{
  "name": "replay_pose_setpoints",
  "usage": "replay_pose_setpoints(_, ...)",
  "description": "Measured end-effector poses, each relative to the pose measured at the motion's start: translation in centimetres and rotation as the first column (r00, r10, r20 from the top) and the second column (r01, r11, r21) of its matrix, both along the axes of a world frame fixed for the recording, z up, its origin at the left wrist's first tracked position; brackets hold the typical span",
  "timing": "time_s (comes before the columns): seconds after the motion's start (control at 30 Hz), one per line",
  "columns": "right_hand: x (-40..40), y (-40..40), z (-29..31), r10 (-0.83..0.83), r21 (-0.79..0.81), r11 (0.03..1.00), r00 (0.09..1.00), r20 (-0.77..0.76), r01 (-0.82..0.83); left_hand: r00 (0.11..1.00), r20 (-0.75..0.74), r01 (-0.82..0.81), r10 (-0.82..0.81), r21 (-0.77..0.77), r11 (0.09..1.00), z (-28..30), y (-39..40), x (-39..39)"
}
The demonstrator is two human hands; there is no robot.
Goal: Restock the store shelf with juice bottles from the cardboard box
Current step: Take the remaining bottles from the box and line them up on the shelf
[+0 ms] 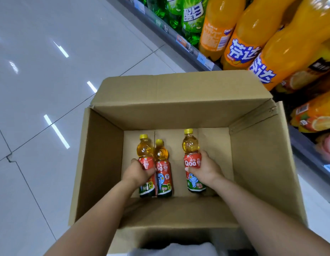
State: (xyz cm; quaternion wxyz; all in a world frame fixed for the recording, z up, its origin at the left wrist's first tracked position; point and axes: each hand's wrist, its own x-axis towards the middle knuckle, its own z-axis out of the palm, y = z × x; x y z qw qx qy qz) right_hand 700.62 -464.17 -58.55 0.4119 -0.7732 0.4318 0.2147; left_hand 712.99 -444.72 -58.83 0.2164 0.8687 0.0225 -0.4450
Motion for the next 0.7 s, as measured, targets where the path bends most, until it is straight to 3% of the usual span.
replay_pose_setpoints(0.2, -2.2, -2.5, 9.3, -0.098, -0.119, 0.984, 0.964, 0.248, 0.130, 0.957, 0.266, 0.155, -0.115, -0.132, 0.979, 9.3, -2.8, -0.2)
replay_pose_setpoints(0.3, -4.2, -3.6, 15.4, -0.141, -0.145, 0.966, 0.909, 0.392, 0.212, 0.882, 0.444, 0.273, -0.160, -0.203, 0.940, 15.4, -5.2, -1.2)
replay_pose_setpoints(0.4, -7.1, -4.8, 21.9, -0.133, -0.218, 0.934, 0.841, 0.524, 0.284, 0.803, 0.579, 0.372, -0.139, -0.305, 0.877, 21.9, -7.5, -3.5)
replay_pose_setpoints(0.53, -12.5, -6.0, 30.5, -0.141, -0.254, 0.883, 0.738, 0.659, 0.395, 0.768, 0.638, 0.454, -0.059, -0.477, 0.753, 30.5, -10.1, -7.6)
replay_pose_setpoints(0.7, -21.4, -6.9, 41.8, -0.118, -0.304, 0.786, 0.612, 0.782, 0.539, 0.641, 0.767, 0.590, 0.029, -0.516, 0.621, 41.6, -13.1, -14.0)
